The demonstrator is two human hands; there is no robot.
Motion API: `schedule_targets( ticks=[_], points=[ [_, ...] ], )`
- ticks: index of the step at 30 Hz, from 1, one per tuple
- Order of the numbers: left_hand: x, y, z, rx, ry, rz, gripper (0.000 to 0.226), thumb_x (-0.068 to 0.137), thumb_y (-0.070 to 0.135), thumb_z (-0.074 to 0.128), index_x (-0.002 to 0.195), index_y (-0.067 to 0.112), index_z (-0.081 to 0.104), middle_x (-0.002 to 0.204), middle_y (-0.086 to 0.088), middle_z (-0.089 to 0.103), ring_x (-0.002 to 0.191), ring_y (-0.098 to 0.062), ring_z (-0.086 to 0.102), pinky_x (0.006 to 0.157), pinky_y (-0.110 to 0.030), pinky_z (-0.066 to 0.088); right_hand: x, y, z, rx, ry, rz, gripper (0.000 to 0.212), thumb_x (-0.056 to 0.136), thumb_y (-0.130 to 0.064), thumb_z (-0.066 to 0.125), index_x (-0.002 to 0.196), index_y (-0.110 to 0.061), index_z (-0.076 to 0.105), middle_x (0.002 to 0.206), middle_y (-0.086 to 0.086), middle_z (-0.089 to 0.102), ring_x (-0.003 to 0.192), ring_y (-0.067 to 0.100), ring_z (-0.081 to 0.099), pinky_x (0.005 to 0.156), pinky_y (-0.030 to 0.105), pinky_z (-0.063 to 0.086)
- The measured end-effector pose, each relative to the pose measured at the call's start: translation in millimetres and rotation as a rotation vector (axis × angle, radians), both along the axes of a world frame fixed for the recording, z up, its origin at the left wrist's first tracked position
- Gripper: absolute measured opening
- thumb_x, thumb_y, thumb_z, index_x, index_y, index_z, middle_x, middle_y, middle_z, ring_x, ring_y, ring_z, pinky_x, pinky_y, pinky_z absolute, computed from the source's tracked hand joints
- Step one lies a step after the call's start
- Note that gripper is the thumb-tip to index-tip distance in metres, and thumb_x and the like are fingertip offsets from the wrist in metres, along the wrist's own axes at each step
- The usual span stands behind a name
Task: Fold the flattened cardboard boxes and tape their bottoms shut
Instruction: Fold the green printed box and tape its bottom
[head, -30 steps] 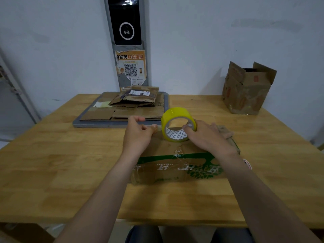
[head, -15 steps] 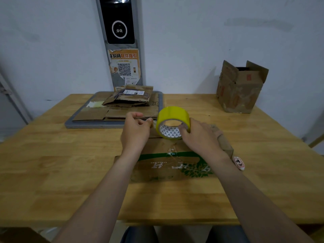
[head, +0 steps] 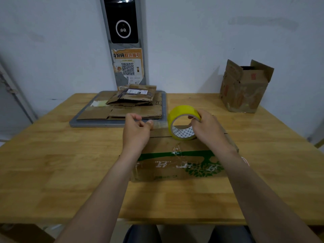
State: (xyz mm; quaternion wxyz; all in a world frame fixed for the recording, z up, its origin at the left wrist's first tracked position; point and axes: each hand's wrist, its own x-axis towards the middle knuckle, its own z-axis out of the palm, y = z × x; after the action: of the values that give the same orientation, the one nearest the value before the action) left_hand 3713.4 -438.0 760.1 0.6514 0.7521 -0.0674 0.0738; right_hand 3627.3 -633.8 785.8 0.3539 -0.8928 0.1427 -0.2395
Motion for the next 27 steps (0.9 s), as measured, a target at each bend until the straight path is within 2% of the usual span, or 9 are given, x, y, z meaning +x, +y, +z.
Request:
schedule_targets(
  ticks=[4,6,9,11,14,16,20,24,27],
  points=[
    [0.0,1.6,-0.2,-0.106,-0.012,0.071,0.03,0.098,0.018,0.069,0.091,0.03,0.042,0.078,0.004,0.058,0.078,-0.013,0.069,0.066,-0.022,0.043,1.1,3.8,-5.9,-0.016,-0.007,-0.024,0.012,0.1,-0.021,0.051,0.104,-0.025,0.061,0.092,0.005,0.065,0.079,0.028,0.057,0.064,0.04,0.045],
    [-2.3,3.2,-1.3,-0.131,-0.035,0.09,0.031,0.098,0.017,0.068,0.09,0.029,0.041,0.075,0.006,0.058,0.074,-0.006,0.07,0.062,-0.016,0.046,-1.2,7.3,-12.7,-0.071,-0.017,-0.046,0.007,0.102,-0.026,0.055,0.106,-0.023,0.059,0.091,0.004,0.062,0.082,0.025,0.056,0.062,0.038,0.043],
    [-7.4,4.1,-3.6,-0.127,-0.066,0.082,0.033,0.097,0.016,0.069,0.089,0.029,0.04,0.073,0.008,0.059,0.07,-0.001,0.069,0.055,-0.008,0.046,-1.6,7.2,-12.4,-0.127,-0.057,-0.036,0.014,0.103,-0.022,0.055,0.116,-0.021,0.057,0.094,0.005,0.066,0.08,0.025,0.057,0.059,0.037,0.04],
    [-9.2,5.1,-2.2,-0.123,-0.069,0.123,0.032,0.097,0.018,0.069,0.088,0.03,0.041,0.078,0.007,0.06,0.074,-0.008,0.068,0.059,-0.013,0.046,-1.6,5.9,-7.7,-0.138,-0.078,-0.024,0.027,0.101,-0.01,0.053,0.126,-0.02,0.055,0.1,0.007,0.071,0.087,0.03,0.061,0.066,0.041,0.048],
    [-9.7,6.4,0.9,-0.244,-0.057,0.221,0.029,0.097,0.019,0.069,0.086,0.029,0.044,0.086,0.003,0.061,0.078,-0.006,0.066,0.065,-0.016,0.044,-5.6,5.7,-6.2,-0.123,-0.124,-0.084,0.047,0.094,0.002,0.05,0.134,-0.021,0.056,0.102,0.01,0.072,0.093,0.034,0.063,0.075,0.046,0.053],
    [-11.1,5.2,2.2,-0.265,-0.06,0.223,0.027,0.097,0.018,0.07,0.087,0.028,0.046,0.086,0.002,0.062,0.075,-0.001,0.066,0.063,-0.014,0.046,-6.8,4.4,-9.7,-0.062,-0.14,-0.13,0.04,0.095,-0.001,0.052,0.128,-0.021,0.059,0.1,0.007,0.072,0.093,0.033,0.062,0.079,0.047,0.052],
    [-8.1,18.4,4.4,-0.375,0.005,0.209,0.026,0.097,0.013,0.07,0.091,0.026,0.048,0.088,-0.002,0.068,0.075,0.0,0.073,0.058,-0.01,0.05,-4.3,2.2,-14.8,-0.066,-0.103,-0.12,0.013,0.1,-0.02,0.057,0.112,-0.022,0.061,0.091,0.003,0.066,0.082,0.028,0.058,0.07,0.042,0.047],
    [-5.8,40.7,1.7,-0.243,0.021,0.201,0.028,0.095,0.017,0.072,0.089,0.028,0.047,0.089,-0.002,0.073,0.078,-0.005,0.075,0.065,-0.018,0.048,1.7,5.1,-12.7,-0.207,-0.061,-0.113,0.021,0.1,-0.018,0.055,0.12,-0.023,0.056,0.081,0.0,0.057,0.075,0.028,0.051,0.06,0.036,0.032],
    [-3.4,57.9,-4.1,-0.221,0.04,0.236,0.03,0.097,0.015,0.07,0.086,0.027,0.044,0.086,-0.001,0.071,0.08,-0.01,0.075,0.069,-0.02,0.047,6.2,6.6,-7.3,-0.267,-0.029,-0.11,0.026,0.099,-0.016,0.054,0.123,-0.025,0.053,0.082,0.001,0.056,0.075,0.029,0.049,0.061,0.035,0.03]
  ],
)
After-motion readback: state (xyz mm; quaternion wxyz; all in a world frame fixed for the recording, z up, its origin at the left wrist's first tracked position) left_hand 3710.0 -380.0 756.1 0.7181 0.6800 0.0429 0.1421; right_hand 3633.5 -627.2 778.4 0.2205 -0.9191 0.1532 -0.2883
